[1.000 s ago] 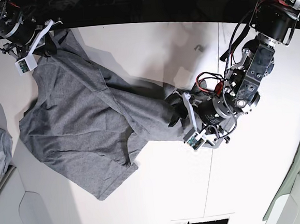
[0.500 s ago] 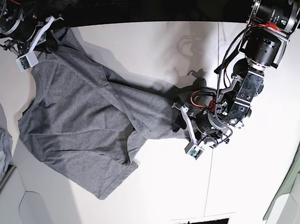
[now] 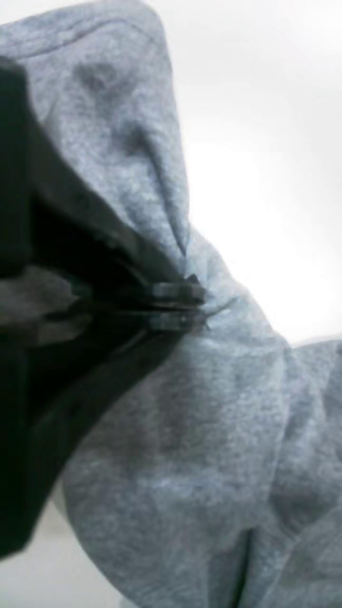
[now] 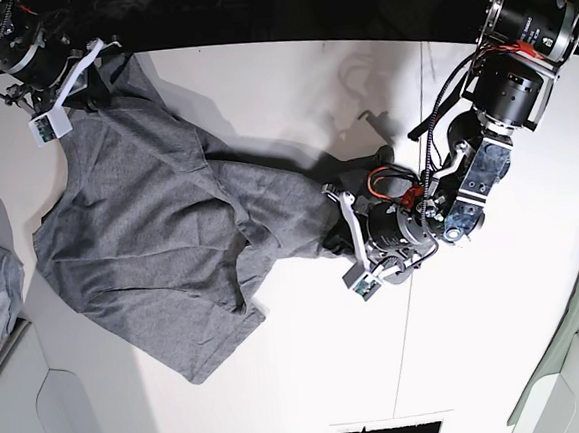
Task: Layout the t-shirt on the table in an organized manner, then fold the t-shirt properly
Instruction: 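Drag the held fabric back toward the shirt body with the left gripper, then grasp the t-shirt's hem corner with the left gripper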
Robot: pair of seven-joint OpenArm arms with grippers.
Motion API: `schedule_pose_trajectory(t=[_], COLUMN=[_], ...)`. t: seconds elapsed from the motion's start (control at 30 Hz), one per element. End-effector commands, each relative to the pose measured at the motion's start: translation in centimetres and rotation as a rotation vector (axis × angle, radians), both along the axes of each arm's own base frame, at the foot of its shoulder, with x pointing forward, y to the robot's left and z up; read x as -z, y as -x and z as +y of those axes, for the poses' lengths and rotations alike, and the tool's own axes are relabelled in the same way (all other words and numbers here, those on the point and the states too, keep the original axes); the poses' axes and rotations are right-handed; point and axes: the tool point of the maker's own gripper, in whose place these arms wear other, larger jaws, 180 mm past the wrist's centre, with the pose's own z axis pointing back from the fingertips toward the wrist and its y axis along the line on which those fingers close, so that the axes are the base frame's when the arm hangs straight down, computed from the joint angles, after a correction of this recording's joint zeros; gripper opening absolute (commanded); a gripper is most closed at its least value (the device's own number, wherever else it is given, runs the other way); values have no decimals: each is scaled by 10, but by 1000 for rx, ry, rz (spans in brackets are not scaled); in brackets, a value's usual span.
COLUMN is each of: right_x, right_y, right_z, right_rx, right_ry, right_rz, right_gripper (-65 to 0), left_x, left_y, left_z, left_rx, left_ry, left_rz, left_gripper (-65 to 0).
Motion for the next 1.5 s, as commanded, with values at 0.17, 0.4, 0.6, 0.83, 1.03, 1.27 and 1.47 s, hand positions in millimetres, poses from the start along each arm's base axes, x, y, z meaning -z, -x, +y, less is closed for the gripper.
schedule_pose_trajectory(t=[0.17, 0.4, 0.6, 0.83, 1.03, 1.27, 1.47], right_x=[-12, -13, -14, -15, -15, -15, -15], right_y=[-13, -14, -18, -19, -19, -20, -20], right_z=[0, 0, 0, -1, 0, 0, 0], right_rx=[-4, -3, -4, -5, -5, -4, -3], right_ry=[-12, -13, -13, -8, -9, -10, -14], right_rz=[-59, -63, -73, -75, -76, -79, -79], right_gripper=[-650, -650, -650, -650, -650, -650, -650], left_x=[-64, -161, -213, -151, -83, -105, -128], left_y=[-44, -58, -16, 36, 98, 63, 30], left_z=[6, 31, 30, 80, 92, 111, 100], left_rx=[-26, -20, 169, 191, 207, -54, -235], left_ry=[57, 84, 23, -176, -209, -155, 21], left_rz=[-162, -368, -496, -327, -109, -224, -311], left_gripper=[-650, -650, -650, -650, -381, -319, -319])
